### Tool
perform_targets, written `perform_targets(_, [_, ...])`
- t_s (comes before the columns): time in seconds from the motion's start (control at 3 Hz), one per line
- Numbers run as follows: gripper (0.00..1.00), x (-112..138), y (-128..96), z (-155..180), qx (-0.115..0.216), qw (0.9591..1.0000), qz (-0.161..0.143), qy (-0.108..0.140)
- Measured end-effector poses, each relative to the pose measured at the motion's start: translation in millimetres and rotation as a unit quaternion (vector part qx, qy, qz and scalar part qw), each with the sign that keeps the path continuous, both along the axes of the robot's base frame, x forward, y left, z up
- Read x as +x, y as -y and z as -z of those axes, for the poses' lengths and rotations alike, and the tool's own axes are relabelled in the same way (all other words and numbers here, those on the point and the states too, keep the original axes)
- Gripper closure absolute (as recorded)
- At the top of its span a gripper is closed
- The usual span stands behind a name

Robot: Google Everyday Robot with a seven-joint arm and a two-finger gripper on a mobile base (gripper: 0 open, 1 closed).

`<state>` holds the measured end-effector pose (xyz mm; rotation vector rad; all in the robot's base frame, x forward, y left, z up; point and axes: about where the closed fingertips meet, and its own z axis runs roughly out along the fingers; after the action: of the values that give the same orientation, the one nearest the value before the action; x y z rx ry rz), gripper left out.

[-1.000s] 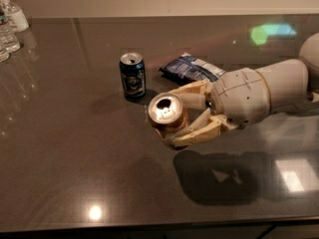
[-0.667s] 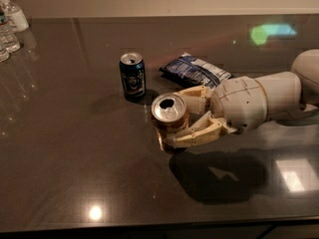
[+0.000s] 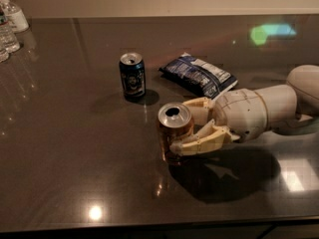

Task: Place orange can upright

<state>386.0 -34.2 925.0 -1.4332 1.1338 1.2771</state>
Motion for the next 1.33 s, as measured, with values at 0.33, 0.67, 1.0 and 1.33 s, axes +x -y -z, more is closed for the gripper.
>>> perform_targets(0.33, [1.00,-3.5,0.3,9.5,0.007,0.9996,-0.009,-0.026])
perform_targets(0.67, [0.83,-4.2,0.1,17.8,0.021,0.9986,-0.007,-0.047])
perform_targets(1.0, [0.59,-4.5,-1.4,24.2,0.035,0.9976,0.000,-0.060])
perform_targets(1.33, [0.36,-4.8,-3.1,29.3,0.038,0.9971,0.005,-0.065])
